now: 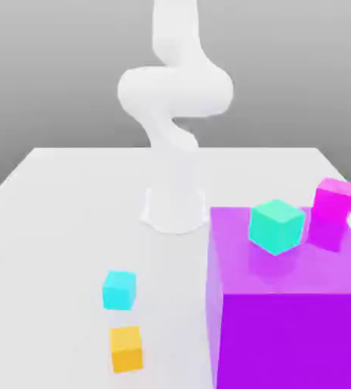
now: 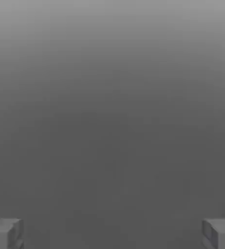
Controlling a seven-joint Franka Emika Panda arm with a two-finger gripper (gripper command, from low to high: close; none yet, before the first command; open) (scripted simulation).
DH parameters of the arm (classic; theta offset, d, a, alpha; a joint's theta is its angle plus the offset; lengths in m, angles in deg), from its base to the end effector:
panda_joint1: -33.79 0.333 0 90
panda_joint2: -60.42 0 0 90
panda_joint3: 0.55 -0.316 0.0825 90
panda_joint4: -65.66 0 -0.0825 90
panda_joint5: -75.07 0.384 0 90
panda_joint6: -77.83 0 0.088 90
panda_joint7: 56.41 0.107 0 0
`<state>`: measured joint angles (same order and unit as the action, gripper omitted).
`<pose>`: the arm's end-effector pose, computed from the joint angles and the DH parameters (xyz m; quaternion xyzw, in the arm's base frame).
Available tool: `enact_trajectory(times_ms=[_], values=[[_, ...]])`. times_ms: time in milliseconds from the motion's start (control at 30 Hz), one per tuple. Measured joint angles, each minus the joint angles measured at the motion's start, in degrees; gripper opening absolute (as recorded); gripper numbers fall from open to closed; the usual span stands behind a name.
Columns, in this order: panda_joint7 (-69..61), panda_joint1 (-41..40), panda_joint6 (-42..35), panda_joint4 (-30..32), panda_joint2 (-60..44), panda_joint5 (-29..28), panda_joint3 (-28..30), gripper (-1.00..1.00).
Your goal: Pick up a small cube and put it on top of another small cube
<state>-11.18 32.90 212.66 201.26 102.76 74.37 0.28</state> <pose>0.3729 -0.0132 0.6610 -0.8585 0.3701 -0.3297 0.1312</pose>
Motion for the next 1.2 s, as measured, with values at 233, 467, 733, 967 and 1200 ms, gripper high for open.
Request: enact_trajectory(times_ms=[233,467,733,967,1200], values=[[-2.0,-2.9,10.2,12.6,-11.8,-2.4,3.5,0.0],[-4.9,-6.2,21.0,26.0,-24.7,-3.9,7.6,0.0],[-15.8,-10.8,39.1,32.9,-47.7,7.1,5.3,0.0],[-16.8,-16.6,45.3,31.7,-55.2,8.3,-0.7,-1.0],[-15.0,-15.3,41.0,32.6,-50.0,5.8,1.3,-1.0]])
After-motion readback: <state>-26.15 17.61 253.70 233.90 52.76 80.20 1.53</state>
